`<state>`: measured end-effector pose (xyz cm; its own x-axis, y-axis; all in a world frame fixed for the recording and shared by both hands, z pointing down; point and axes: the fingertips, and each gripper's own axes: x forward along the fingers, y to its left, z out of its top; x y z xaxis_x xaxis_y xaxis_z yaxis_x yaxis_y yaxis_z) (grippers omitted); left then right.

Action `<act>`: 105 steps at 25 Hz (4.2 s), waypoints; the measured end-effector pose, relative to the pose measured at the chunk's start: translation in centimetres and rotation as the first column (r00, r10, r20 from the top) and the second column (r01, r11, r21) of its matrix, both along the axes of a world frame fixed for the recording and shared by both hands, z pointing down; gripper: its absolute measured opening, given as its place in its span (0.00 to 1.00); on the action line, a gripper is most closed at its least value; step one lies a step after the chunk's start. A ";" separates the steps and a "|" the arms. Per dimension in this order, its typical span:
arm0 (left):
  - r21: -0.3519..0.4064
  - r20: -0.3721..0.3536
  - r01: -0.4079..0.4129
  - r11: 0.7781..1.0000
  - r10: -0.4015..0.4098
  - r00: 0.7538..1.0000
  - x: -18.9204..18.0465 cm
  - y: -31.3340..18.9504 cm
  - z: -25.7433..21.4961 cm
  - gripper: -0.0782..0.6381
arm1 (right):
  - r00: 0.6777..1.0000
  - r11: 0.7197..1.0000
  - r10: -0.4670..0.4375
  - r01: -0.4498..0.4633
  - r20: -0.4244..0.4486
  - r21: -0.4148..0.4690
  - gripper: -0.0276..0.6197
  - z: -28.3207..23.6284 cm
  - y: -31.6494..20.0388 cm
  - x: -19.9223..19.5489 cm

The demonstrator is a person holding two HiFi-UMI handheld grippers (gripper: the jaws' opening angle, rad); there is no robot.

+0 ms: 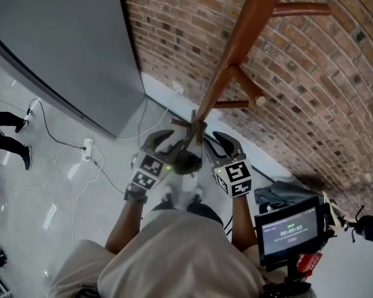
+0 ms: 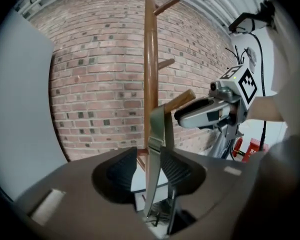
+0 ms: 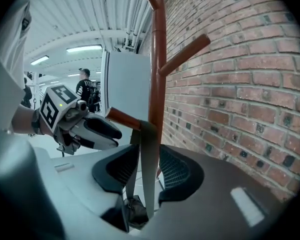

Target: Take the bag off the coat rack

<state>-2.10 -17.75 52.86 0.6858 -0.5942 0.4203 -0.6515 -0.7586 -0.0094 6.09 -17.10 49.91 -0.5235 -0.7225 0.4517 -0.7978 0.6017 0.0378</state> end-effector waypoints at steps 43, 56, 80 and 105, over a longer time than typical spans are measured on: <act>-0.219 -0.036 0.033 0.975 -0.041 0.998 3.9 0.0 7.9 0.13 | 1.000 0.992 0.003 -0.003 -0.001 -0.125 0.06 5.6 -1.3 -2.4; -0.273 -0.069 0.037 0.961 -0.058 0.996 2.6 1.8 6.8 0.13 | 0.998 0.983 -0.020 0.030 0.058 -0.183 0.05 4.3 -0.2 -1.6; -0.126 -0.132 0.040 0.991 -0.057 0.990 1.2 1.9 -3.1 0.13 | 0.957 0.996 -0.016 0.041 0.289 -0.081 0.05 -5.9 0.3 -0.1; 0.214 -0.347 0.115 0.970 -0.035 0.937 -0.1 2.1 -17.2 0.13 | 0.826 0.991 -0.112 0.053 0.553 0.122 0.05 -19.5 2.0 1.9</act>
